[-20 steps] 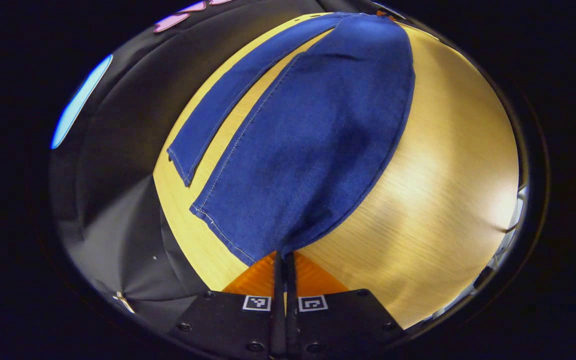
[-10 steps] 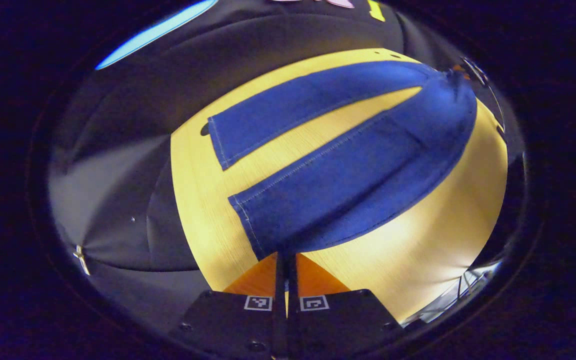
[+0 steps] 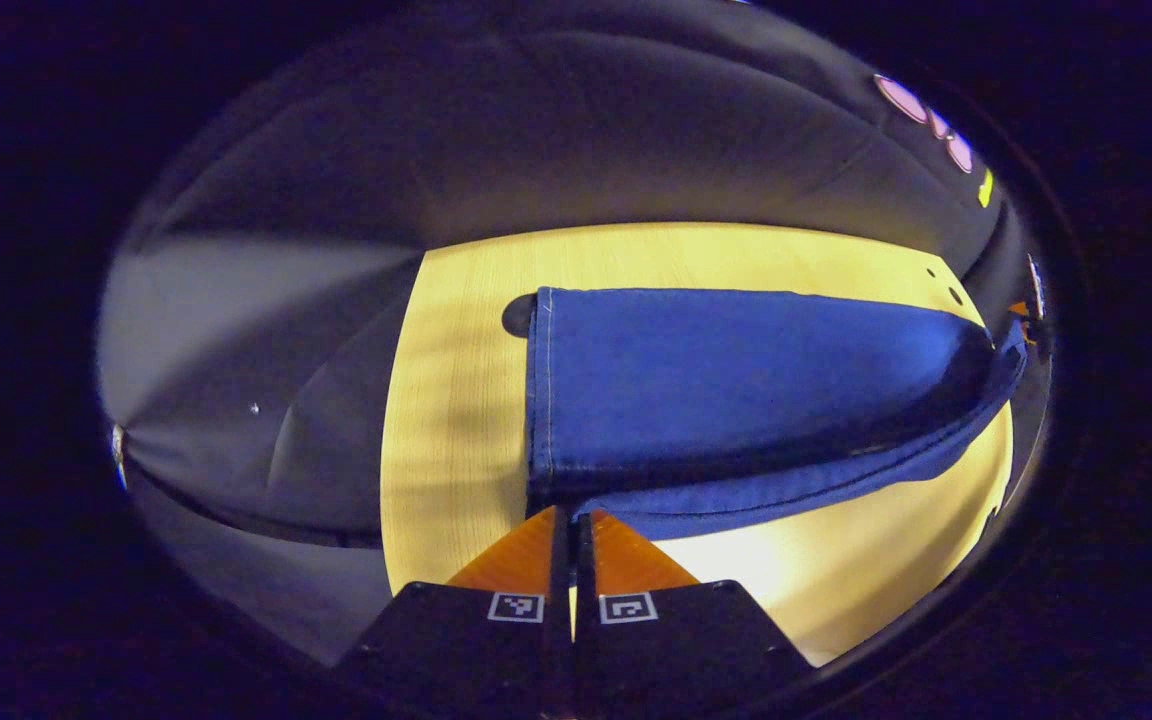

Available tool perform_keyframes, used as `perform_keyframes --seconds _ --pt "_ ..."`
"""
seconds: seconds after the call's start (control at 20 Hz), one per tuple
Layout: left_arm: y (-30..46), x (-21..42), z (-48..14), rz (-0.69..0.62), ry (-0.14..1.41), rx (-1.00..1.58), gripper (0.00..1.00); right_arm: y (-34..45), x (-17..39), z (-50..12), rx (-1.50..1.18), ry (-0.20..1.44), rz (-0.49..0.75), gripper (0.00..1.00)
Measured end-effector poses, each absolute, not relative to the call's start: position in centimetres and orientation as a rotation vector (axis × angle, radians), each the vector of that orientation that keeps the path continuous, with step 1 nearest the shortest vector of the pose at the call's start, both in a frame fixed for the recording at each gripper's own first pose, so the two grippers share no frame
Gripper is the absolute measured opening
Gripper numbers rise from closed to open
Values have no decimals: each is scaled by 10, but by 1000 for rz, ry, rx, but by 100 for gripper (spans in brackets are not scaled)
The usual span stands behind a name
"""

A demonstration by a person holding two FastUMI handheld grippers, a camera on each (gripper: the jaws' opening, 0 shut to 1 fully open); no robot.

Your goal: Grasp the waist and the cuffs of the jeans and fold them to make the two legs overlap; first hold the waist and fold one-third of the jeans toward the cuffs, then hold the cuffs and fold the remaining one-third in the same direction to finish folding.

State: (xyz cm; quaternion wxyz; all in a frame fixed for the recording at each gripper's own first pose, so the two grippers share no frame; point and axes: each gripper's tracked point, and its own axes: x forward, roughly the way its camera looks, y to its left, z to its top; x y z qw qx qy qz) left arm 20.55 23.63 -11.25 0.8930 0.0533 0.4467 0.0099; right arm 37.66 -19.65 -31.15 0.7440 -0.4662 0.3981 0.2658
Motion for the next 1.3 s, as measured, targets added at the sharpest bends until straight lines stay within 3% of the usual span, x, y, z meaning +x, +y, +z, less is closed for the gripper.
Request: perform_keyframes --seconds 0.15,0.3,0.4,0.45,0.55,0.6,0.65,0.7,0.75,1.0,1.3 --pt "224 203 -86 53 923 186 6 -196 389 -356 -811 1038 516 7" --pt "222 205 -85 88 941 226 8 -194 403 -373 -698 1058 441 10" --pt "224 210 -89 113 929 214 12 -200 402 -371 -641 1066 367 31" --pt "223 208 -86 118 908 185 20 -204 403 -369 -623 1053 328 44" --pt "224 203 -76 143 845 136 59 -205 403 -364 -555 1028 285 70" --pt "222 205 -69 151 802 114 78 -207 400 -358 -520 1008 254 71" --pt "216 202 -55 153 752 103 98 -208 396 -351 -480 985 225 85" --pt "212 198 -44 150 690 108 98 -207 391 -342 -425 950 190 100" --pt "208 196 -32 147 627 121 98 -200 384 -334 -339 911 155 96" --pt "154 159 3 89 426 107 98 -181 330 -317 213 808 -79 98" --pt "61 93 17 46 320 92 98 -217 308 -335 366 686 -311 98"
